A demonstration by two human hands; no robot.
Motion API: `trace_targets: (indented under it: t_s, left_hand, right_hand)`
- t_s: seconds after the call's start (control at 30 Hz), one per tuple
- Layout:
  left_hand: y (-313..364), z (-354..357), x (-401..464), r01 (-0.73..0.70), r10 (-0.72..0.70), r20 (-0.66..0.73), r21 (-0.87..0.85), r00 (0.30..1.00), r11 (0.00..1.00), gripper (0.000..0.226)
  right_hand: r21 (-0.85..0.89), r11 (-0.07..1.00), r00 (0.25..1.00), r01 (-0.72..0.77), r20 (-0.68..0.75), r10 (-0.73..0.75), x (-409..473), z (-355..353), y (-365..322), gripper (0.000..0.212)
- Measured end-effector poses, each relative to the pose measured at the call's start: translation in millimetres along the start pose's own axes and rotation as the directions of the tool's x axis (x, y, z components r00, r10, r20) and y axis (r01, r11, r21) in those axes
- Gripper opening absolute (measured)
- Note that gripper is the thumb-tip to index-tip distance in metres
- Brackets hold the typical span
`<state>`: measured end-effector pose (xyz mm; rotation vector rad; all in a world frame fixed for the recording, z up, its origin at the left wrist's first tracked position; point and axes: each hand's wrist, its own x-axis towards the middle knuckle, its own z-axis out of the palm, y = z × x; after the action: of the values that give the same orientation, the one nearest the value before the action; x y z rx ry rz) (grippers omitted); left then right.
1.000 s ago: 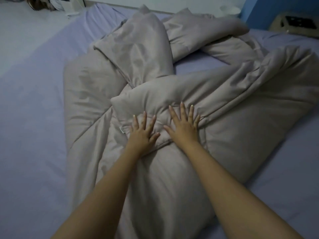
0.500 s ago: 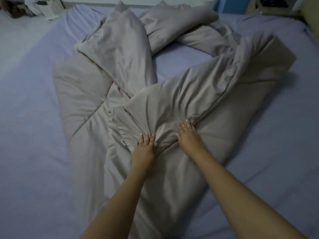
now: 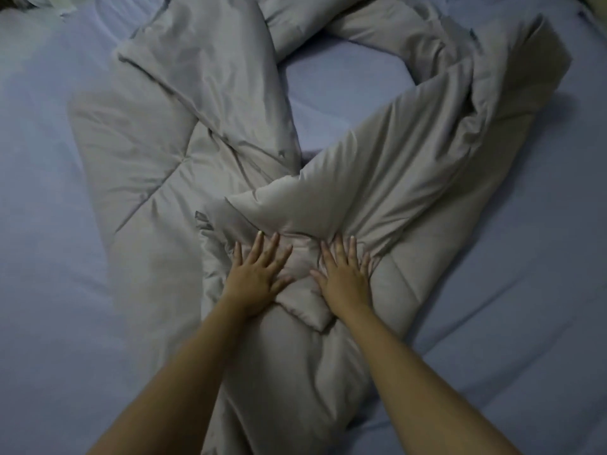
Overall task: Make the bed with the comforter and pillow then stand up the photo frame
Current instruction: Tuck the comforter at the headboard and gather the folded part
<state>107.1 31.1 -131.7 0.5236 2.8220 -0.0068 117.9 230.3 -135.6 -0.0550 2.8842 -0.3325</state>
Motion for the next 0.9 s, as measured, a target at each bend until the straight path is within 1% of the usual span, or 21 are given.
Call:
trace_targets:
  t_s: [0.07, 0.1, 0.17, 0.23, 0.27, 0.33, 0.37, 0.4, 0.47, 0.53, 0.57, 0.6, 0.63, 0.67, 0.7, 0.77, 0.8, 0.83, 0.87, 0.9]
  left_hand:
    - [8, 9, 4, 0.039, -0.039, 0.002, -0.02, 0.999, 0.999, 0.065]
    - [14, 9, 5, 0.054, -0.055, -0.009, -0.029, 0.998, 0.998, 0.06]
    - [24, 5, 4, 0.058, -0.059, -0.048, -0.034, 0.997, 0.998, 0.056]
    - [39, -7, -3, 0.034, -0.036, -0.043, -0.039, 0.998, 0.999, 0.058]
    - [49, -13, -9, -0.006, 0.004, -0.039, -0.053, 0.999, 0.999, 0.061]
    - [70, -25, -23, -0.149, 0.146, -0.047, -0.058, 0.988, 0.987, 0.068]
    - [83, -32, -29, -0.225, 0.222, -0.058, -0.052, 0.973, 0.973, 0.067]
    - [97, -40, -32, -0.298, 0.294, -0.073, -0.048, 0.953, 0.954, 0.065]
    - [132, -59, -31, -0.41, 0.403, -0.11, -0.047, 0.908, 0.911, 0.062]
    - [177, -74, -26, -0.512, 0.505, -0.118, -0.049, 0.855, 0.857, 0.063]
    - [202, -79, -22, -0.565, 0.558, -0.114, -0.042, 0.822, 0.824, 0.063]
    - [227, -82, -18, -0.607, 0.602, -0.092, -0.035, 0.793, 0.794, 0.064]
    - [253, -84, -15, -0.641, 0.638, -0.068, -0.026, 0.767, 0.767, 0.065]
    - [278, -83, -12, -0.667, 0.666, -0.045, -0.012, 0.745, 0.745, 0.064]
    - [304, -79, -9, -0.691, 0.691, -0.017, 0.007, 0.722, 0.722, 0.062]
    - [353, -67, -6, -0.733, 0.73, 0.064, 0.046, 0.68, 0.678, 0.061]
    - [373, -59, -4, -0.747, 0.74, 0.108, 0.066, 0.664, 0.661, 0.065]
    - [390, -49, -1, -0.758, 0.744, 0.145, 0.088, 0.652, 0.647, 0.069]
    - [402, -39, 4, -0.763, 0.744, 0.173, 0.113, 0.646, 0.636, 0.074]
    - [411, -28, 9, -0.764, 0.74, 0.193, 0.138, 0.645, 0.63, 0.079]
  right_hand:
    - [-0.015, 1.0, 1.0, -0.002, -0.024, 0.002, 6, 10, -4, 0.056]
    - [-0.009, 1.0, 1.0, -0.012, -0.016, 0.012, 6, 10, -5, 0.054]
    - [0.002, 1.0, 1.0, -0.013, 0.006, 0.013, 2, 4, -3, 0.055]
    - [0.006, 1.0, 1.0, -0.005, 0.002, 0.005, -13, -13, 6, 0.056]
    - [0.005, 1.0, 1.0, 0.006, -0.017, -0.006, -23, -21, 15, 0.053]
    - [-0.029, 1.0, 0.998, 0.006, -0.06, -0.008, -52, -40, 45, 0.045]
    - [-0.077, 0.997, 0.998, 0.015, -0.067, -0.02, -71, -53, 64, 0.042]
    - [-0.124, 0.992, 0.997, 0.018, -0.073, -0.027, -92, -65, 86, 0.037]
    - [-0.197, 0.98, 0.999, 0.024, -0.027, -0.03, -142, -86, 140, 0.035]
    - [-0.273, 0.962, 0.997, 0.029, 0.075, -0.009, -190, -106, 200, 0.054]
    - [-0.342, 0.94, 0.997, -0.006, 0.07, 0.032, -213, -114, 229, 0.053]
    - [-0.404, 0.914, 0.999, -0.044, -0.002, 0.047, -235, -116, 260, 0.041]
    - [-0.447, 0.891, 0.997, -0.082, -0.025, 0.08, -258, -121, 287, 0.035]
    - [-0.458, 0.882, 0.992, -0.112, -0.008, 0.123, -278, -120, 316, 0.036]
    - [-0.45, 0.878, 0.976, -0.162, 0.059, 0.21, -294, -124, 336, 0.036]
    - [-0.421, 0.854, 0.933, -0.306, 0.047, 0.358, -320, -140, 346, 0.039]
    - [-0.376, 0.838, 0.895, -0.396, 0.048, 0.444, -327, -139, 349, 0.041]
    - [-0.291, 0.808, 0.835, -0.512, 0.05, 0.547, -334, -130, 352, 0.044]
    - [-0.17, 0.735, 0.732, -0.657, 0.09, 0.675, -339, -121, 352, 0.047]
    - [-0.058, 0.647, 0.639, -0.76, 0.118, 0.76, -341, -109, 351, 0.052]
